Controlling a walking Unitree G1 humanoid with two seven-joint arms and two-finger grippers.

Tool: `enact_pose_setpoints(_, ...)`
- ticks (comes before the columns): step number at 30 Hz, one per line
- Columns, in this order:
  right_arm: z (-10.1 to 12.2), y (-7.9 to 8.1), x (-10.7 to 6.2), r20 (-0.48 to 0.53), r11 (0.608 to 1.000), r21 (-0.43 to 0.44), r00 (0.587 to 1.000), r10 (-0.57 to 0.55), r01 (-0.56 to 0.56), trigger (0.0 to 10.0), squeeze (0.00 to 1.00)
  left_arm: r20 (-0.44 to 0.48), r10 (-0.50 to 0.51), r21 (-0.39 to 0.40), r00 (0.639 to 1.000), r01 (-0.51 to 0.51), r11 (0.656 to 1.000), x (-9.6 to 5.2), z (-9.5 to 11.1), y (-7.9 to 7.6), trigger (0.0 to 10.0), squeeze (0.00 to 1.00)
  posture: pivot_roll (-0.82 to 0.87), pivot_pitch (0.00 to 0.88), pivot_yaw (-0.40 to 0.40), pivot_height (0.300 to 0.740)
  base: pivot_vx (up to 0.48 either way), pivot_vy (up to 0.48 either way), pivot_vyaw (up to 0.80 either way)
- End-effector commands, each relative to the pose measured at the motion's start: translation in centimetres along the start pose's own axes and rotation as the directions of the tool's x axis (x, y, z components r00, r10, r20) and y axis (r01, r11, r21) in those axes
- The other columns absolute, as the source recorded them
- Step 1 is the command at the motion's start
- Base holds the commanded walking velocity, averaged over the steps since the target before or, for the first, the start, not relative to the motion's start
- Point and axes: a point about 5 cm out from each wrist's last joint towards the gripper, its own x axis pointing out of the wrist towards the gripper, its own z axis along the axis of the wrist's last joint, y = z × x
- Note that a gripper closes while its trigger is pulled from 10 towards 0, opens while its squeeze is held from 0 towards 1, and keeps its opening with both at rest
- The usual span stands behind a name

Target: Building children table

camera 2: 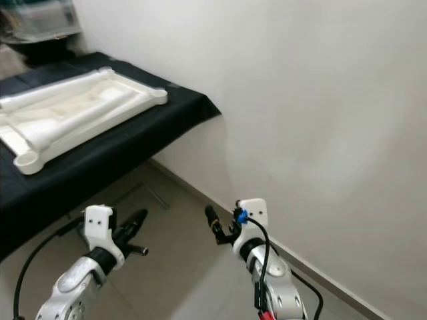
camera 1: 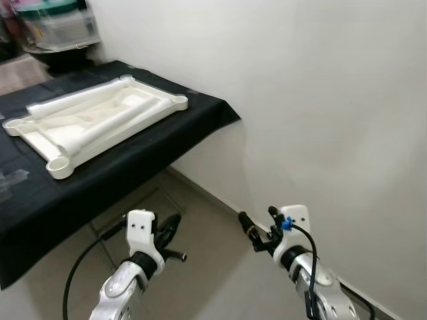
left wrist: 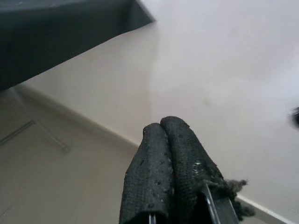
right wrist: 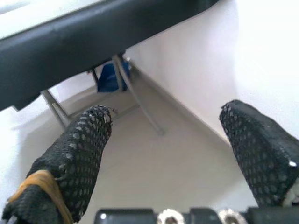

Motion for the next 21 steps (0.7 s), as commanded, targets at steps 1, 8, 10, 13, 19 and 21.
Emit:
enact_pose_setpoints(1,-0.18,-0.34,-0.19,-0.006,1.000,0.011,1.000,-0.010,0.010,10.0,0.00,-0.001,-0.005,0.009,1.000,0.005,1.000,0.12,0.05,-0.17,10.0,0.00,-0.10,0.000,-0.029,0.740,0.000,-0.416,0.00)
enact_pose_setpoints(8,-0.17,-0.32,-0.16,-0.006,1.000,0.012,1.000,-0.010,0.010,10.0,0.00,-0.004,0.007,-0.008,1.000,-0.007,1.000,0.20,0.02,0.00,10.0,0.00,-0.10,0.000,-0.029,0.740,0.103,-0.177,0.00)
enact_pose_setpoints(10,-0.16,-0.32,-0.15,-0.007,1.000,0.012,1.000,-0.009,0.009,10.0,0.00,-0.007,0.013,-0.013,1.000,-0.013,1.000,0.22,-0.01,0.09,10.0,0.00,-0.10,0.000,-0.029,0.740,0.000,0.000,0.00)
enact_pose_setpoints(13,-0.17,-0.31,-0.15,-0.007,1.000,0.012,1.000,-0.009,0.009,10.0,0.00,-0.007,0.015,-0.016,1.000,-0.015,1.000,0.21,-0.03,0.11,10.0,0.00,-0.10,0.000,-0.028,0.740,0.000,0.000,0.00)
enact_pose_setpoints(19,-0.15,-0.32,-0.16,-0.007,1.000,0.013,1.000,-0.009,0.009,10.0,0.00,-0.007,0.019,-0.022,1.000,-0.019,1.000,0.22,-0.02,0.12,10.0,0.00,-0.10,0.000,-0.029,0.740,0.000,0.000,0.00)
enact_pose_setpoints(21,-0.16,-0.33,-0.16,-0.007,1.000,0.013,1.000,-0.009,0.009,10.0,0.00,-0.007,0.020,-0.023,1.000,-0.020,1.000,0.22,-0.02,0.13,10.0,0.00,-0.10,0.000,-0.029,0.740,0.000,0.000,0.00)
